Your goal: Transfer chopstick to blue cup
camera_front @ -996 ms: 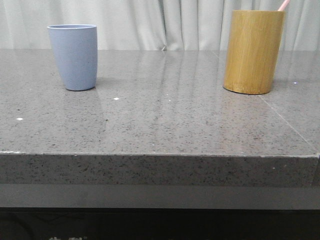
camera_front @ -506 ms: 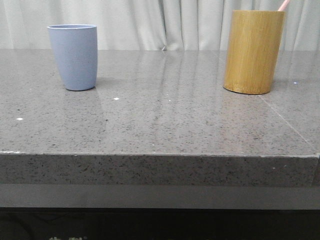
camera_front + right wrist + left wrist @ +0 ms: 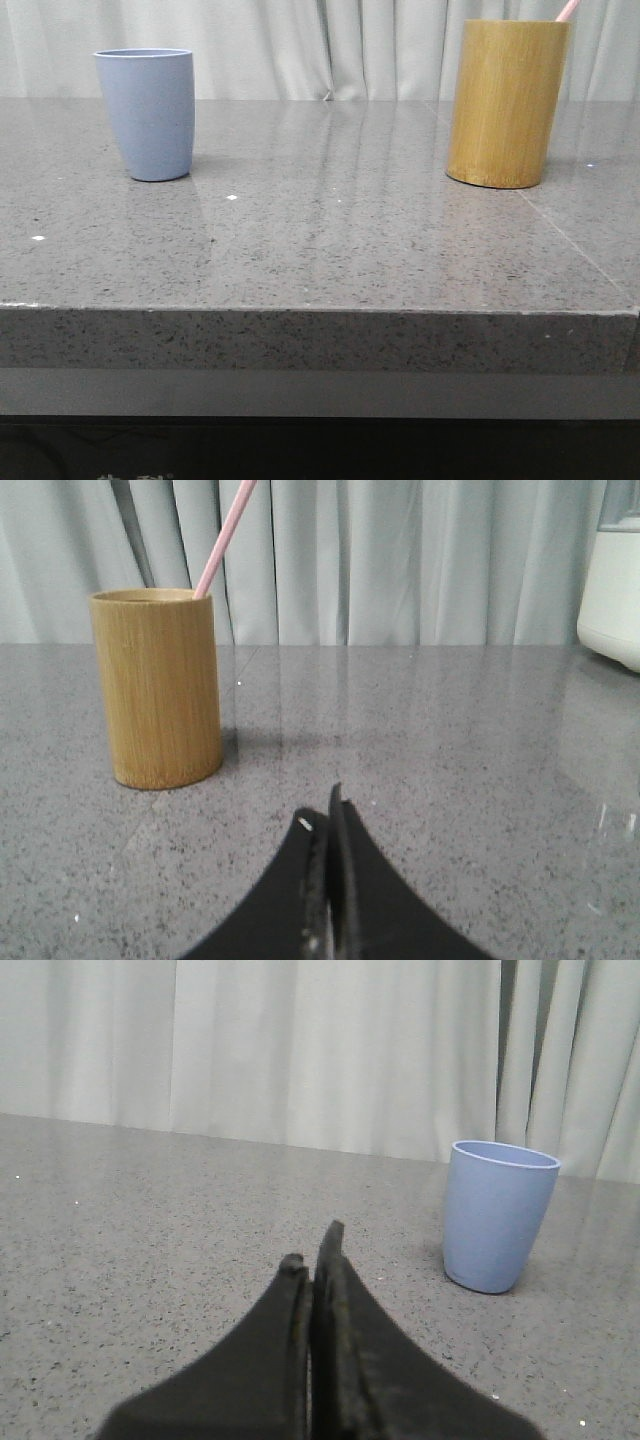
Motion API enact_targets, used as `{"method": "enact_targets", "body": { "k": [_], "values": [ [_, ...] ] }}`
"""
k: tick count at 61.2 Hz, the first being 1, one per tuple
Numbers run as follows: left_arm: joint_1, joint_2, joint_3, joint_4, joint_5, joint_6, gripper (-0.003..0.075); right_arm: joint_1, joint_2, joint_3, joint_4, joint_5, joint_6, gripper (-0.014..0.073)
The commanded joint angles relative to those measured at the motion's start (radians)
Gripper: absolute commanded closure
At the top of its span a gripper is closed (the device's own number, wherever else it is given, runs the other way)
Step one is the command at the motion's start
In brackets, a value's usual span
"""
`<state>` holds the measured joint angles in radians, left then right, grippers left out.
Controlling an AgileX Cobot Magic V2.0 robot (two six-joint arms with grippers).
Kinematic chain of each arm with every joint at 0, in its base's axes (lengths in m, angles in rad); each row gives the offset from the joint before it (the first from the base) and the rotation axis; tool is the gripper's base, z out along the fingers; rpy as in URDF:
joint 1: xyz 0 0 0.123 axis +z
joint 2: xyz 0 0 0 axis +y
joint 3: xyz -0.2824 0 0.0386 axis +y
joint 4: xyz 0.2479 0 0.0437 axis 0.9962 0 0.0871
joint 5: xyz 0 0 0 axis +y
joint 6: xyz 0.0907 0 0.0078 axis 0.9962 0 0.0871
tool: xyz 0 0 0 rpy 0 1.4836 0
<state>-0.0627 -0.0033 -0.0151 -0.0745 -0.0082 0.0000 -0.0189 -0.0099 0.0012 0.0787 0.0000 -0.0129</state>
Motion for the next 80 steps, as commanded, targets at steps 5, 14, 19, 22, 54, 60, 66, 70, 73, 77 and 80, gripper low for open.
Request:
{"method": "enact_targets", "body": {
  "k": [5,14,19,22,54,60,66,70,73,77,80],
  "values": [
    [0.003,-0.018,-0.171,-0.007,-0.013,0.0,0.0739,-0.004,-0.02,-0.189,-0.012,0.029,-0.007,0.066],
    [0.003,0.043,-0.395,0.003,0.186,0.0,0.0739,-0.004,0.037,-0.404,-0.037,0.192,-0.007,0.066],
    [0.003,0.113,-0.515,0.005,0.281,0.015,0.0739,-0.004,0.097,-0.52,-0.039,0.288,-0.007,0.066],
    [0.003,0.16,-0.58,0.005,0.327,0.015,0.0739,-0.004,0.14,-0.582,-0.039,0.339,-0.007,0.066],
    [0.003,0.563,-0.825,-0.037,0.474,0.015,0.0739,-0.004,0.535,-0.842,-0.014,0.599,-0.007,0.066],
    [0.003,0.611,-0.825,-0.027,0.496,0.015,0.0739,-0.004,0.575,-0.842,-0.007,0.63,-0.007,0.066],
    [0.003,0.652,-0.825,0.005,0.508,0.023,0.0738,0.003,0.604,-0.842,-0.001,0.67,-0.012,0.0654],
    [0.003,0.681,-0.831,0.011,0.517,0.047,0.0715,0.017,0.616,-0.842,0.018,0.689,-0.038,0.0599],
    [0.003,0.701,-0.836,0.011,0.523,0.067,0.066,0.03,0.624,-0.844,0.042,0.698,-0.056,0.0502],
    [0.003,0.722,-0.843,0.008,0.523,0.071,0.0546,0.048,0.625,-0.845,0.062,0.7,-0.076,0.0352],
    [0.003,0.737,-0.85,0.0,0.528,0.071,0.0437,0.062,0.625,-0.845,0.063,0.699,-0.082,0.0244]
  ]
}}
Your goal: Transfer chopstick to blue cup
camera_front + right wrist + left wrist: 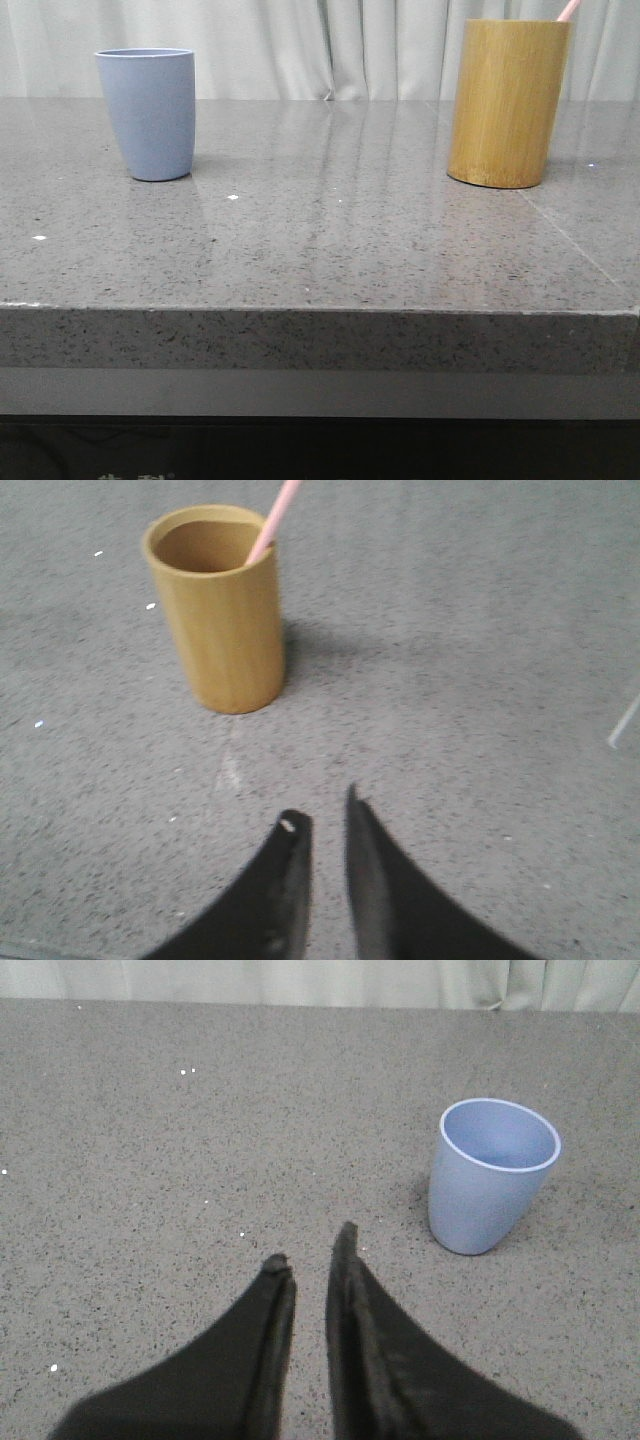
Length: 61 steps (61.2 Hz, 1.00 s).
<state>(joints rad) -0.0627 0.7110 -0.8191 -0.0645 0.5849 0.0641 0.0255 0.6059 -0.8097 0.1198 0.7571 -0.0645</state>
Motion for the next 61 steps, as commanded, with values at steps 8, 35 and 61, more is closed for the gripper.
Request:
{"method": "enact_targets", "body": {
  "k": [8,35,61],
  "values": [
    [-0.014,0.068,-0.064,-0.034,-0.067,0.007,0.0261,0.027,0.009,-0.034,0.022,-0.051,-0.03,0.0032],
    [-0.23,0.371,-0.342,0.04,0.061,0.007,0.0258,0.027,0.009,-0.034,0.024,-0.051,-0.03,0.0022],
    [-0.235,0.799,-0.774,0.054,0.35,0.007,0.0258,0.027,0.009,-0.034,0.03,-0.049,-0.03,0.0022]
  ]
}}
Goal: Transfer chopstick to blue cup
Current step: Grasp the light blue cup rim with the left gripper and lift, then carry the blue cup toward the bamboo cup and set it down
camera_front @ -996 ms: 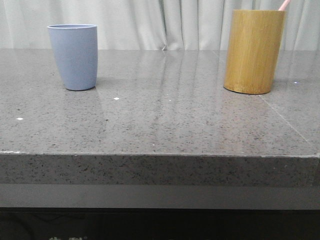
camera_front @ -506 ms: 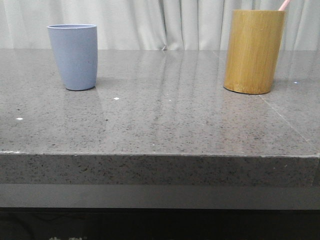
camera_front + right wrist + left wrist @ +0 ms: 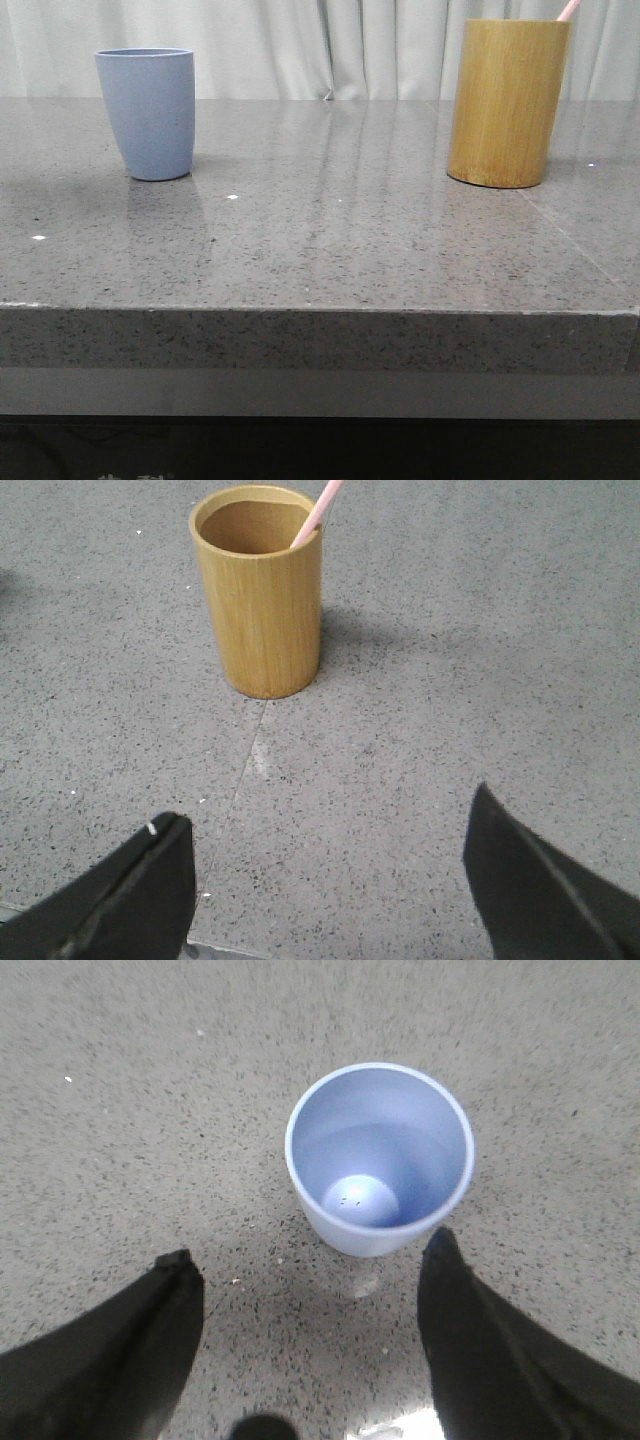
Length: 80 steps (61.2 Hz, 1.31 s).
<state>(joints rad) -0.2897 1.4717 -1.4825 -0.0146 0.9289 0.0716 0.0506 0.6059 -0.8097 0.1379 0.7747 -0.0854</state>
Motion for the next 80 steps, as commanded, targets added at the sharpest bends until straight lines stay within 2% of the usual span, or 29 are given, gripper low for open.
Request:
{"method": "enact_targets", "body": {
  "k": [1,20,31,37,51,60,73,80],
  "values": [
    [-0.008,0.052,-0.125,0.004,0.013,-0.001,0.0258,0.002,0.009,-0.034,0.011,-0.067,-0.009,0.0022],
    [-0.008,0.293,-0.393,0.059,0.191,-0.012,0.026,0.002,0.009,-0.034,0.012,-0.062,-0.009,0.0022],
    [-0.008,0.384,-0.466,0.057,0.217,-0.046,0.027,0.002,0.009,-0.034,0.012,-0.036,-0.009,0.0022],
    [-0.008,0.4,-0.468,0.057,0.215,-0.062,0.0351,0.002,0.009,-0.034,0.012,-0.023,-0.009,0.0022],
    [-0.008,0.401,-0.468,0.042,0.213,-0.064,0.0615,0.002,0.009,-0.034,0.011,-0.022,-0.009,0.0022],
    [-0.008,0.399,-0.478,0.029,0.223,-0.064,0.0729,0.002,0.009,-0.034,0.011,-0.022,-0.009,0.0022],
    [-0.02,0.399,-0.571,-0.038,0.27,-0.064,0.0739,0.002,0.009,-0.034,0.011,-0.022,-0.009,0.0022],
    [-0.059,0.399,-0.63,-0.038,0.287,-0.059,0.0739,0.002,0.009,-0.034,0.011,-0.023,-0.009,0.0022]
  ]
}}
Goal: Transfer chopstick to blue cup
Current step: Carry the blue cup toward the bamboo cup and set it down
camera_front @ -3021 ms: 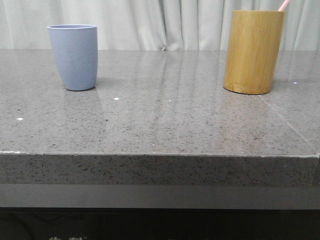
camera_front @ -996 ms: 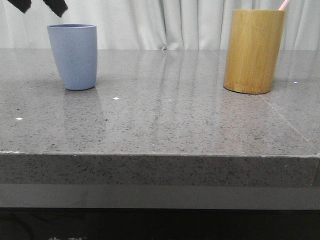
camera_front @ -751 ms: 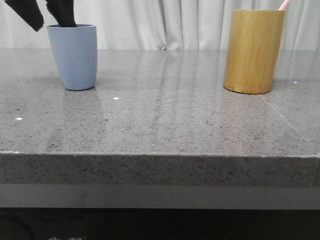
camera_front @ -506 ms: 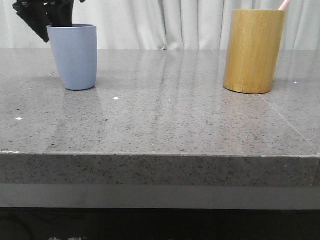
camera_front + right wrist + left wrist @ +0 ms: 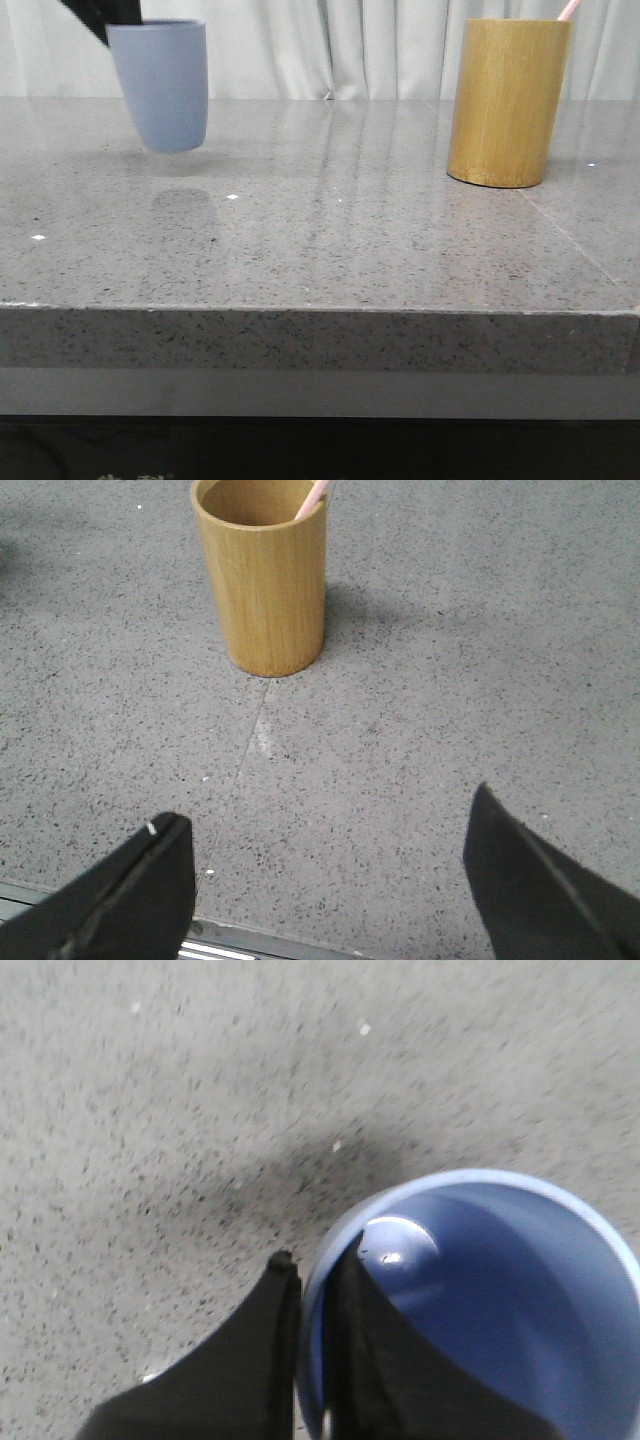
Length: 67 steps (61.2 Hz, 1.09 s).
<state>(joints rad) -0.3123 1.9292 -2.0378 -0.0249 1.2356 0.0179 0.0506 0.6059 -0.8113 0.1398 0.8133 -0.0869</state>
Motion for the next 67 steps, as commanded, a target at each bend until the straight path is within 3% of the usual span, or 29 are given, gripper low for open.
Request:
{"method": "enact_targets", "body": {
  "k": [1,35,67],
  "values": [
    [-0.043,-0.059,-0.082,-0.028,-0.02,-0.003,0.0739,0.002,0.009,-0.033,0.01,-0.062,-0.008,0.0022],
    [-0.253,-0.018,-0.141,0.007,-0.018,-0.003,0.0739,0.002,0.009,-0.033,0.01,-0.062,-0.008,0.0022],
    [-0.271,0.058,-0.141,0.014,-0.055,-0.003,0.0718,0.002,0.009,-0.033,0.01,-0.061,-0.008,0.0022]
  ]
}}
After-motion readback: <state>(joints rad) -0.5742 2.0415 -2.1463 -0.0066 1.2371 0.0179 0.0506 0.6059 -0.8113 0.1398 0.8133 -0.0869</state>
